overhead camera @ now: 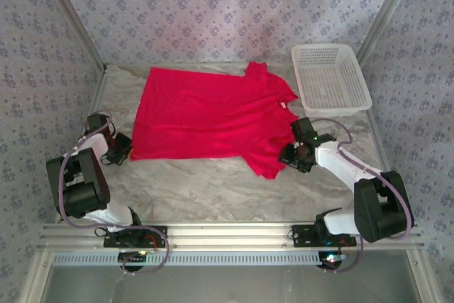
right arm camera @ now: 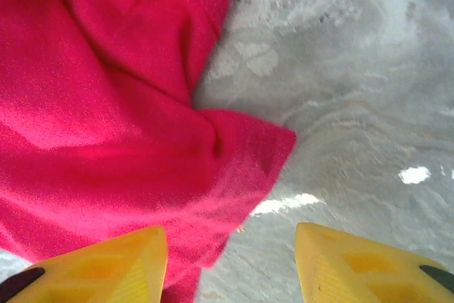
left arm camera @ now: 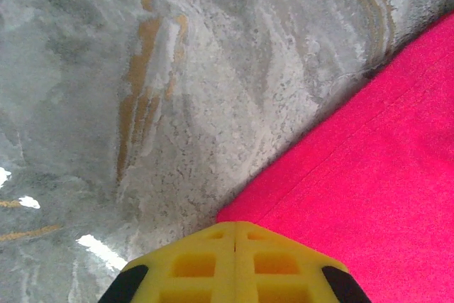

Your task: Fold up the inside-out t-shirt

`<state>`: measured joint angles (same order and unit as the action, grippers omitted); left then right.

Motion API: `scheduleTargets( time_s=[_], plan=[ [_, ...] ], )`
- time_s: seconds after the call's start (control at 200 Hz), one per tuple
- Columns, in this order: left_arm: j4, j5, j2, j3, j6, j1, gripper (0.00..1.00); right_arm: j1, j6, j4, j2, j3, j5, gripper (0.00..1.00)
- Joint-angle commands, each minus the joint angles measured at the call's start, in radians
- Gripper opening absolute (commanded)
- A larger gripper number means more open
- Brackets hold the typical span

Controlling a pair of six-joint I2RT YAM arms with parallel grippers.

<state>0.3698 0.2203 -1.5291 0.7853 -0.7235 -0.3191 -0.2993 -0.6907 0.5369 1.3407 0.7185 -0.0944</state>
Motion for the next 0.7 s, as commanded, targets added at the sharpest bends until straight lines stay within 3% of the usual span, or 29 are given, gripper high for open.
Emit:
scheduleTargets(
  time_s=[0.0, 0.125, 0.215, 0.275, 0.355, 0.435, 0.555, 0.695],
  plan=[
    [0.001, 0.013, 0.019, 0.006, 0.004, -0.005, 0.0, 0.011, -0.036, -0.088, 0.031, -0.004, -0.003, 0.54],
    [0.002, 0.021, 0.024, 0.006, 0.004, -0.005, 0.0, 0.018, -0.041, -0.129, 0.083, 0.005, -0.006, 0.55],
    [0.004, 0.023, 0.029, 0.008, 0.004, -0.005, 0.0, 0.021, -0.042, -0.13, 0.124, 0.01, -0.004, 0.5],
    [0.005, 0.025, 0.033, 0.009, 0.003, -0.005, 0.0, 0.023, -0.046, -0.125, 0.131, 0.006, -0.007, 0.4],
    [0.006, 0.031, 0.042, 0.011, -0.002, -0.005, 0.0, 0.023, -0.047, -0.092, 0.111, 0.002, -0.005, 0.17],
    [0.008, 0.036, 0.054, 0.014, -0.007, -0.003, 0.0, 0.021, -0.039, -0.022, 0.048, 0.013, 0.003, 0.01],
    [0.014, 0.041, 0.079, 0.015, -0.013, 0.002, 0.0, 0.022, -0.021, 0.148, -0.086, 0.049, 0.011, 0.0],
    [0.032, 0.04, 0.123, 0.016, -0.013, 0.022, 0.0, 0.022, -0.041, 0.291, -0.241, 0.058, -0.084, 0.0]
  ],
)
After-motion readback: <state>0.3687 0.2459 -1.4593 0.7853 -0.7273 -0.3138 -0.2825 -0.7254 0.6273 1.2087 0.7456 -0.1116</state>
